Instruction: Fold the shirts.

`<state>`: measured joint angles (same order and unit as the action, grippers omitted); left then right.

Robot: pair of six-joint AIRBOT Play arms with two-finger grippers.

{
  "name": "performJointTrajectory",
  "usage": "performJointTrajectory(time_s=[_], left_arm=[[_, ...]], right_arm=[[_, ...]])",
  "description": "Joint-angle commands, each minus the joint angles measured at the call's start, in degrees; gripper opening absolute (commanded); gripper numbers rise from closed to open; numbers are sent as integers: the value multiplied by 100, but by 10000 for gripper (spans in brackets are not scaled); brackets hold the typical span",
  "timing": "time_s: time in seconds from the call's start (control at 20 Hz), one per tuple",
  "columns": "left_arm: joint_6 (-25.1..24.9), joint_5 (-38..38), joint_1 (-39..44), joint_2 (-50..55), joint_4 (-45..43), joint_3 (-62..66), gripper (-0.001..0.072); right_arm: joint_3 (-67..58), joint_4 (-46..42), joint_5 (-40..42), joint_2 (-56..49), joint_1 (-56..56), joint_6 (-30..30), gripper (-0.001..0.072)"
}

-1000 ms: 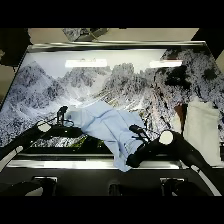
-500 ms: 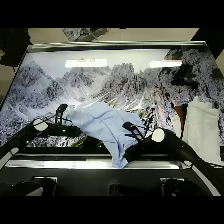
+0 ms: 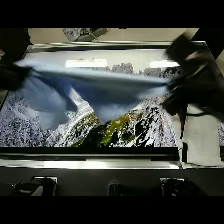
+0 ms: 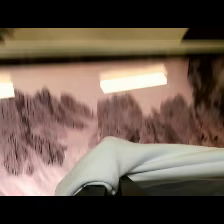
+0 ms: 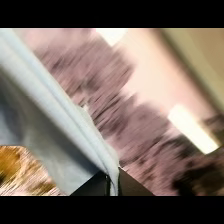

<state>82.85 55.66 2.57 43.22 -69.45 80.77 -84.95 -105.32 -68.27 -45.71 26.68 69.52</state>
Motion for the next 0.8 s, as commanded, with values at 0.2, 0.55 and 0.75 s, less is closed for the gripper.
performJointTrajectory(time_s=[0.2,0.55,0.75], left_arm=[[463,1585,-166,-496,195,1421,41],[750,2889,-166,-136,-111,1379,39],[205,2579,-170,1309,-109,398,39]], right_arm=[[-1097,-636,-811,428,-7,168,55],[-1095,-920,-1888,326,-7,422,54],[-647,-380,-1943,-1224,-22,-96,52]])
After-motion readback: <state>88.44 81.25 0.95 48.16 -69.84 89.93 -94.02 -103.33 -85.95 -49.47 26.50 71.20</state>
